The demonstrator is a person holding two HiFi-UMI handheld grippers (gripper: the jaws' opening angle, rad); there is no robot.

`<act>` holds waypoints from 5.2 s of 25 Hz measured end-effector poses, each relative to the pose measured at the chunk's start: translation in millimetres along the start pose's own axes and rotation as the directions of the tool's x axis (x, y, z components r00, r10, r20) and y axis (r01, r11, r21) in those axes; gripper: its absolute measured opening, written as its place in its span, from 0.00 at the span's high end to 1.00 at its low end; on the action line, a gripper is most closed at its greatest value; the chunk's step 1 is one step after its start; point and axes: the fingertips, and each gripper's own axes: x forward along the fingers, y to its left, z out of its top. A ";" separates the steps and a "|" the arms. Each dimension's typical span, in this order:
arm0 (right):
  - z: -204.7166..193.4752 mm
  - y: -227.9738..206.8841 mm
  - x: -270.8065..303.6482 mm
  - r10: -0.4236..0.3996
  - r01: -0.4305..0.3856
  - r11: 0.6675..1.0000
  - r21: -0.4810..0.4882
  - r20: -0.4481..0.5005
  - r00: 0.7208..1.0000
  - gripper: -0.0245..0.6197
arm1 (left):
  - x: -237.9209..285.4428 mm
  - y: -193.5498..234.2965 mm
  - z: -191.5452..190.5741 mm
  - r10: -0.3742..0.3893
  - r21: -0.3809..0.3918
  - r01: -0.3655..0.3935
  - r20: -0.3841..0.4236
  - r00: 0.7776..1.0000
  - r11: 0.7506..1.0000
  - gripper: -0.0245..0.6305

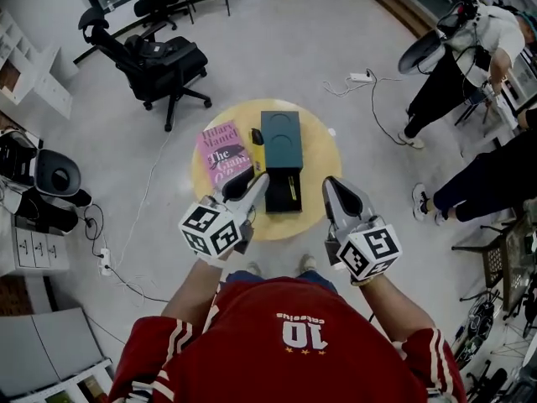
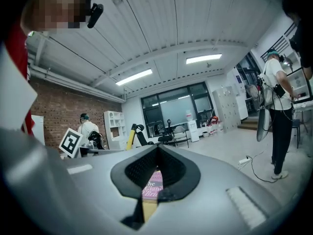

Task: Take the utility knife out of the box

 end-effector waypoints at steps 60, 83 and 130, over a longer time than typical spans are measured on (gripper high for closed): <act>-338.2 -99.5 135.6 -0.350 0.412 0.909 -0.057 -0.642 0.682 0.75 | -61.0 50.3 76.5 -0.036 0.170 0.027 0.047 0.998 0.985 0.77; -361.0 -171.1 116.9 -0.389 0.347 0.913 -0.215 -0.715 0.581 0.76 | -27.9 61.8 65.1 -0.029 0.147 0.028 0.009 1.000 0.989 0.77; -278.7 -137.5 78.0 -0.392 0.314 0.920 -0.234 -0.562 0.728 0.88 | -72.3 29.6 61.9 -0.104 0.183 0.101 0.007 0.995 0.978 0.77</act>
